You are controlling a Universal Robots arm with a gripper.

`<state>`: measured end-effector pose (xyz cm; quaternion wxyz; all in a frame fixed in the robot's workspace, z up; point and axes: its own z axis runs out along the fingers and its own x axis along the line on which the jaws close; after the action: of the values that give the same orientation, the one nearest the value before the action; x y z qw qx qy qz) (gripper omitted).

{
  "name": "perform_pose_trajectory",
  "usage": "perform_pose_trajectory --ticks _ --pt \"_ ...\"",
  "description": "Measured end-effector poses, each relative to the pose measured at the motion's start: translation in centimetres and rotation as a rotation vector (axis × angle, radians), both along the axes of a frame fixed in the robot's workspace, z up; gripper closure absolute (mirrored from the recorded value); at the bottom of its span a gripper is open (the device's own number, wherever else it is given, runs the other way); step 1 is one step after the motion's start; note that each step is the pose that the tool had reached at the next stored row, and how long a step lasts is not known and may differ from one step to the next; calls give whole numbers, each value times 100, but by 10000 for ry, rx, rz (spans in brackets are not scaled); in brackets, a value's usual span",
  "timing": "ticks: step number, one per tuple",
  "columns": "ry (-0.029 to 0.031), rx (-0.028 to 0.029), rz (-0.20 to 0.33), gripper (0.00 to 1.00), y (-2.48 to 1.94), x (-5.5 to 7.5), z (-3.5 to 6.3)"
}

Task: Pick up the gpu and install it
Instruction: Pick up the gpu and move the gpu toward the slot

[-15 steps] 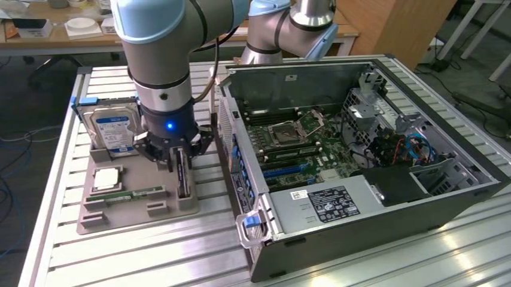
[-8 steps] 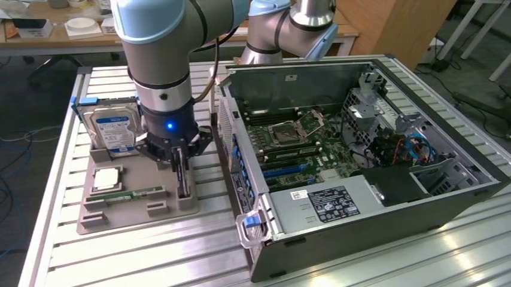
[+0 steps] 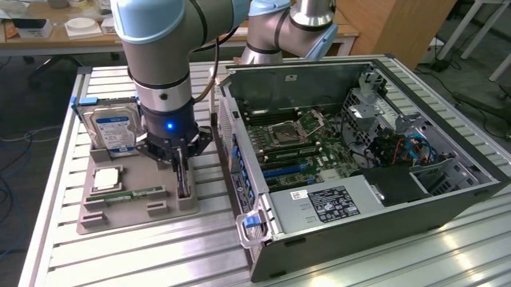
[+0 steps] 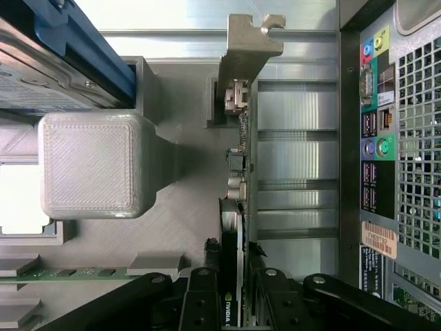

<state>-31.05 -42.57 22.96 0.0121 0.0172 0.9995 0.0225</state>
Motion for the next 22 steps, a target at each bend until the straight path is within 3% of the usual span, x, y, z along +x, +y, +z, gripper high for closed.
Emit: perform_pose_trajectory --ticks 6,22 --pt "-4 4 0 74 0 0 40" --pt "-1 5 -1 74 0 0 754"
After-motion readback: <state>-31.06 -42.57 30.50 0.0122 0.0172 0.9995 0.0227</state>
